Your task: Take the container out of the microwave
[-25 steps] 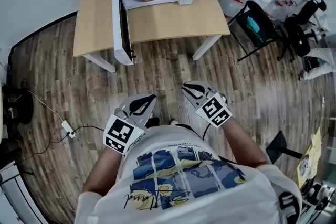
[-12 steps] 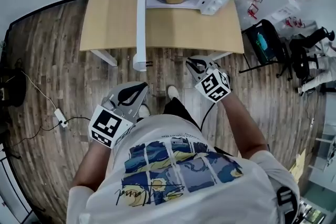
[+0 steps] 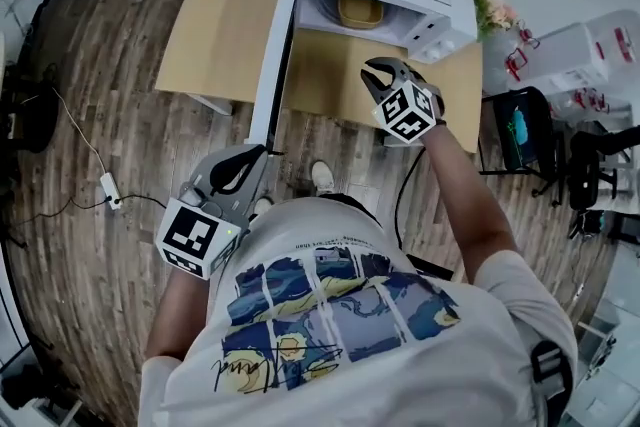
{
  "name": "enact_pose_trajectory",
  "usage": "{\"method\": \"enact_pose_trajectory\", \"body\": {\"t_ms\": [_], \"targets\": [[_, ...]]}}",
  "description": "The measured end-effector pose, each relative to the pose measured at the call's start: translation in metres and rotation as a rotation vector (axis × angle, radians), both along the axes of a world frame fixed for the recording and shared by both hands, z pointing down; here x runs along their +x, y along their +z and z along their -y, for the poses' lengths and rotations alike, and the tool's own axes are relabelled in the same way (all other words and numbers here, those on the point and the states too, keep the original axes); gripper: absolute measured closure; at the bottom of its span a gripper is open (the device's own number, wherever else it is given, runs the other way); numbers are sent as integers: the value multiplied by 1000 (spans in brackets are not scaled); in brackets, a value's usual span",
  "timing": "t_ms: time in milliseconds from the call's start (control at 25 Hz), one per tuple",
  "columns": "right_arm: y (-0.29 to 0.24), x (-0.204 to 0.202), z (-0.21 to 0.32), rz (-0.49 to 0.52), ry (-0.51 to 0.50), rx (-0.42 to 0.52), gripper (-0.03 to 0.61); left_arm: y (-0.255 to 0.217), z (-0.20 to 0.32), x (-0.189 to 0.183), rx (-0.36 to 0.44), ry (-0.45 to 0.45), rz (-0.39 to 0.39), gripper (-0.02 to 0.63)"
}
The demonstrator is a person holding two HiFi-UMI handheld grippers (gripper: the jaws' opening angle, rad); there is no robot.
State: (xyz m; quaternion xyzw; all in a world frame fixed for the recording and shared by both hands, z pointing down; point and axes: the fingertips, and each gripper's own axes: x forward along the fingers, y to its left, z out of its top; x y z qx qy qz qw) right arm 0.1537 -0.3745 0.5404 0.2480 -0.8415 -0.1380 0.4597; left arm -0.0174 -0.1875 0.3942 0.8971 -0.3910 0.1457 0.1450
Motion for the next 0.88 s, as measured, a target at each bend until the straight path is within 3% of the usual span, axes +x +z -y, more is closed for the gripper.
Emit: {"method": "enact_pose_trajectory", "body": {"t_ms": [320,600,880], "targets": [[28,6,93,-55,-68,13,514,1,36,15,-18,-149,30,604],[54,5,133,-104,-104,21,508,2,52,19,-32,-251,27,604],[68,-1,154,-142,-140,18,508,0,69,19,-27,-283,44,604]]}}
